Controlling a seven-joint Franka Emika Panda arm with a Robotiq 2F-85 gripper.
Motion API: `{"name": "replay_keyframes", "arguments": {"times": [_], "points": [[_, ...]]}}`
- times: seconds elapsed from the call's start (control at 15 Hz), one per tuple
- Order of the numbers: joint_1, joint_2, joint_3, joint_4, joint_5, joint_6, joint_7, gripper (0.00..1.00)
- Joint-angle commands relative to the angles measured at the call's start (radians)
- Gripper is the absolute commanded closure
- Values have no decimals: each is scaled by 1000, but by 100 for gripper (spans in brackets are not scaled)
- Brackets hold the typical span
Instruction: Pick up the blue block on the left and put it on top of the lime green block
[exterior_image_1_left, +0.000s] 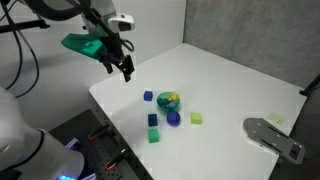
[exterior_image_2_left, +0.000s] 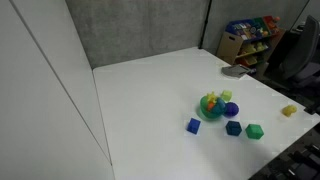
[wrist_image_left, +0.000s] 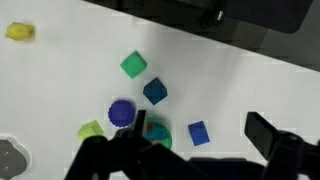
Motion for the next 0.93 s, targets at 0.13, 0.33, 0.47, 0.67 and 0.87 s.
{"name": "replay_keyframes", "arguments": {"times": [0.13,0.33,0.47,0.67,0.87], "points": [[1,0,-1,2,0,-2,1,0],[20,24,14,4,17,22,12,0],[37,43,21,13,34,36,17,0],[65,78,39,29,75,75,30,0],[89,125,63,54,116,116,53,0]]}}
